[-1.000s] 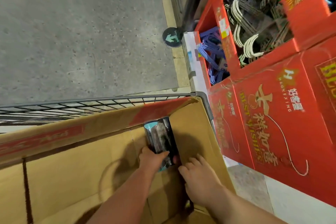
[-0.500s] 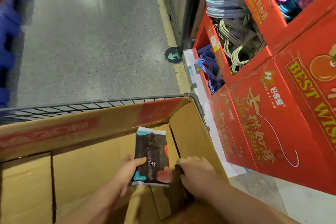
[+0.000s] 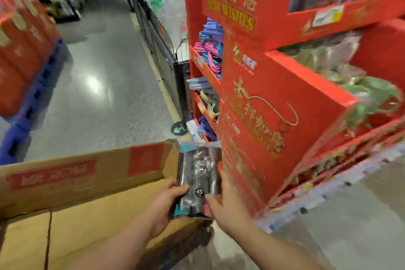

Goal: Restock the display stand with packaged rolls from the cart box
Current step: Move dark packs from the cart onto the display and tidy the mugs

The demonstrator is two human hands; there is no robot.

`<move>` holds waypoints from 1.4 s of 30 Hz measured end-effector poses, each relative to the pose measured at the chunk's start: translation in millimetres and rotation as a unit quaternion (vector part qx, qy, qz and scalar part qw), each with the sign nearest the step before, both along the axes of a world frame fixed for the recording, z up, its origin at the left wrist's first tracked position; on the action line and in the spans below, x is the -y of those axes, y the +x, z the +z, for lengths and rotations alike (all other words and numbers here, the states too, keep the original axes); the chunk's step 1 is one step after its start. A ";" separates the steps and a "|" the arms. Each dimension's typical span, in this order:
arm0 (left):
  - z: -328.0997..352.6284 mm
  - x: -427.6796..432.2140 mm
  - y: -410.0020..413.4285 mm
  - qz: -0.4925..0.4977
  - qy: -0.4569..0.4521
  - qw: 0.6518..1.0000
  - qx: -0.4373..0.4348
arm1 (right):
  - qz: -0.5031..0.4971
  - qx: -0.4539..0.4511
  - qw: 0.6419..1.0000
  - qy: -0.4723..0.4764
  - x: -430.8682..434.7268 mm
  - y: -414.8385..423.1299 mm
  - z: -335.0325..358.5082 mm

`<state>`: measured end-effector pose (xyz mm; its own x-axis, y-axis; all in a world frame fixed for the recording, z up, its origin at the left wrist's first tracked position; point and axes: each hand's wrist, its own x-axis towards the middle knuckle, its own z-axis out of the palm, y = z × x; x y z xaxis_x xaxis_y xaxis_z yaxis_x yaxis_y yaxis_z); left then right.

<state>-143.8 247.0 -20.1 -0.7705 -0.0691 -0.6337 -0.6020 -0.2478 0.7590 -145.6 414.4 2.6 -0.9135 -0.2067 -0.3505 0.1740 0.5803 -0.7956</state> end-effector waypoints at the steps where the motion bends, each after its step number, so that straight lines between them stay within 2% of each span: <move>1: 7.4 -24.3 6.8 -0.010 0.004 1.000 -0.016 | -0.025 -0.027 0.999 -0.001 -23.4 14.8 9.0; 3: 17.9 -73.1 21.0 -0.044 0.008 0.998 -0.044 | -0.070 -0.063 0.995 0.015 -70.6 44.7 22.3; 10: 66.7 -234.9 51.2 -0.201 0.009 0.975 -0.098 | -0.213 -0.141 0.966 -0.030 -219.4 115.7 52.5; 15: 110.4 -316.1 33.9 -0.252 -0.010 0.955 -0.155 | -0.272 -0.176 0.945 -0.040 -291.9 113.7 87.8; 19: 143.8 -361.0 3.9 -0.273 -0.019 0.940 -0.204 | -0.296 -0.220 0.930 -0.011 -332.2 92.6 119.9; 25: 180.4 -413.2 -64.0 -0.262 0.001 0.930 -0.257 | -0.261 -0.262 0.929 0.010 -382.3 31.2 166.0; 30: 231.4 -430.0 -142.9 -0.210 -0.045 0.922 -0.321 | -0.159 -0.289 0.943 0.048 -405.2 -61.1 211.4; 33: 258.8 -426.1 -186.9 -0.179 -0.049 0.919 -0.347 | -0.105 -0.341 0.930 0.088 -408.9 -113.8 234.5; 36: 277.9 -422.7 -228.1 -0.141 -0.096 0.911 -0.375 | -0.085 -0.392 0.912 0.081 -406.7 -164.5 253.8; 42: 317.6 -405.4 -289.2 -0.081 -0.138 0.896 -0.415 | -0.035 -0.409 0.910 0.053 -399.5 -263.5 295.2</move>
<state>-433.0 652.4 297.5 -0.9823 0.0201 0.1862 0.1870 0.0579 0.9806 -409.1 813.9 297.8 -0.8872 -0.1434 0.4385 -0.4127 0.6714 -0.6155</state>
